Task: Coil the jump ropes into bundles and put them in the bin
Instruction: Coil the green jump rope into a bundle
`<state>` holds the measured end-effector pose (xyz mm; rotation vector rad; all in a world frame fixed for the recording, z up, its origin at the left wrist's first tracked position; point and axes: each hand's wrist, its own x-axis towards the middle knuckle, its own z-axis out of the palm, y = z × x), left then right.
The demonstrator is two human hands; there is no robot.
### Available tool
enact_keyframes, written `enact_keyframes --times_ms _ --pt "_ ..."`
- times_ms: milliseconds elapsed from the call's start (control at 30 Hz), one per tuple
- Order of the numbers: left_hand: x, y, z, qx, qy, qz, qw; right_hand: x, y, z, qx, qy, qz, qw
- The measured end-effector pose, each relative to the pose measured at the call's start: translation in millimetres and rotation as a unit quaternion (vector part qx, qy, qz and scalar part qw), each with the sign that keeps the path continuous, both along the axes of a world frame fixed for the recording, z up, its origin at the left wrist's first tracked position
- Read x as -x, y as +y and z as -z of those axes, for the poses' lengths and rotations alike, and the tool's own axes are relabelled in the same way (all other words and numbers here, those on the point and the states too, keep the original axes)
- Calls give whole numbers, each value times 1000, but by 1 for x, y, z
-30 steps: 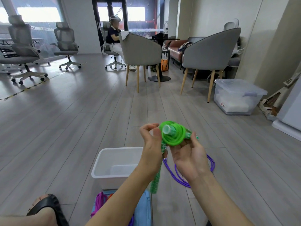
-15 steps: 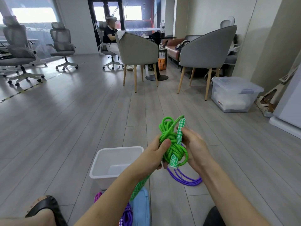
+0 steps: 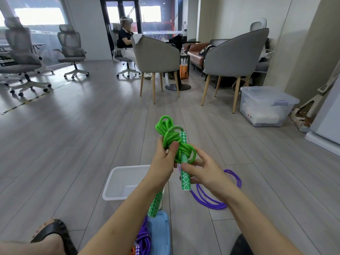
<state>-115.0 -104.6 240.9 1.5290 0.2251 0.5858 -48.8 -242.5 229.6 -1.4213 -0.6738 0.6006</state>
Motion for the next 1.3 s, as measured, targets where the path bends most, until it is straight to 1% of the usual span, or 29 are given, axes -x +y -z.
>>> enact_keyframes --times_ms 67,167,233,300,367,400,467,533,600,700,800,867,967,1000,1033,1133,1167,1233,1300 --pt "0 5 4 7 -1 6 1000 2 2 -1 -4 -4 18 1000" --pt "-2 10 14 -41 5 -19 999 0 2 4 17 0 23 1000" --pt "-2 19 11 -50 -8 -77 996 1 2 18 78 -32 -6 996" --pt "-2 36 4 -46 -27 -135 989 6 -1 36 175 -81 -51 980" --pt "0 50 -2 -68 -17 -134 988 11 -3 48 241 -108 -75 962" --pt "0 53 -4 -83 -7 -120 989 13 -4 48 255 -127 -73 956" --pt "0 51 -3 -92 2 -97 991 12 2 45 241 -153 -65 956" --pt "-2 46 0 -86 0 -76 993 13 10 40 197 -144 -30 969" --pt "-3 42 2 -83 -8 -62 995 16 16 38 174 -143 7 974" --pt "-2 42 -1 -100 -36 -90 990 23 19 52 202 -196 0 960" --pt "-1 44 -3 -94 -41 -106 989 22 16 65 226 -220 1 949" --pt "0 43 0 -93 -22 -85 992 16 13 68 247 -224 -4 943" --pt "2 36 10 -133 22 -17 991 4 1 62 275 -174 -39 945" --pt "2 36 13 -142 28 -3 989 -4 -3 56 270 -168 -36 948" --pt "2 35 16 -147 33 9 989 -13 -6 48 248 -171 -13 953" --pt "3 29 25 -131 42 60 989 -36 -14 19 115 -179 113 971" --pt "4 25 28 -130 45 77 987 -38 -15 10 74 -176 125 974" --pt "6 18 30 -133 53 117 983 -37 -15 -1 7 -139 103 985" --pt "8 12 31 -128 65 165 976 -34 -13 -7 -26 -105 85 990"
